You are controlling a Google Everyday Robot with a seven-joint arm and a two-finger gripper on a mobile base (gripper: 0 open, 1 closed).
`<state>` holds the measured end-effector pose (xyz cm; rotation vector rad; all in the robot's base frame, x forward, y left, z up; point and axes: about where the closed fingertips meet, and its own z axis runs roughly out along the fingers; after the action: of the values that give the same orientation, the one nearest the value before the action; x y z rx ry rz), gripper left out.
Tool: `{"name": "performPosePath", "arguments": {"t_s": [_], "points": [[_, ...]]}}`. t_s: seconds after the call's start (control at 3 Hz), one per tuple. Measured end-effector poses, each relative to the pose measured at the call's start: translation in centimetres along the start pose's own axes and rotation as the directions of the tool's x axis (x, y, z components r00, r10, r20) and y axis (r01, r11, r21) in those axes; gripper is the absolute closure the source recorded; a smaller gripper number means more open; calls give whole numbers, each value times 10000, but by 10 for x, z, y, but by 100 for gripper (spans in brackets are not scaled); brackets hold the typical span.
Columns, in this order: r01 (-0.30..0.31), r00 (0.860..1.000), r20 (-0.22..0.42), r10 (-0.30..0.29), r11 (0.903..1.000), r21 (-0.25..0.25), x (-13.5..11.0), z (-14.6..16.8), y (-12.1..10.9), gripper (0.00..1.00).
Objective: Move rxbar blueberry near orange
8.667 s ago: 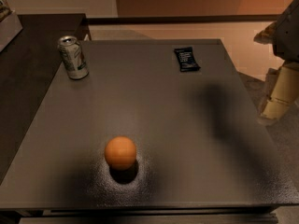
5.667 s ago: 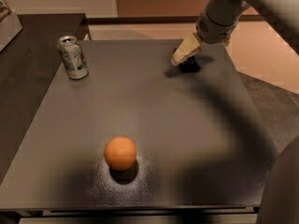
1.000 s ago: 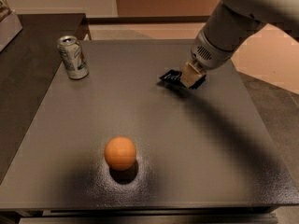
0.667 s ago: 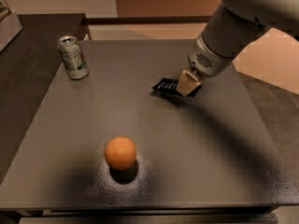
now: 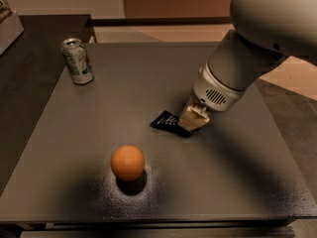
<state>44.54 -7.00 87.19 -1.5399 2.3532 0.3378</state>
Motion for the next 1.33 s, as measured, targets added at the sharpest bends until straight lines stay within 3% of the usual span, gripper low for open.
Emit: {"name": "performPosePath", "arguments": {"t_s": [0.33, 0.67, 1.33], "points": [[1025, 9947, 157, -1018, 9928, -616, 18, 8, 25, 100], [1501, 9886, 245, -1487, 9861, -711, 23, 7, 30, 100], [1702, 9853, 273, -1685, 9824, -773, 17, 4, 39, 100]]}}
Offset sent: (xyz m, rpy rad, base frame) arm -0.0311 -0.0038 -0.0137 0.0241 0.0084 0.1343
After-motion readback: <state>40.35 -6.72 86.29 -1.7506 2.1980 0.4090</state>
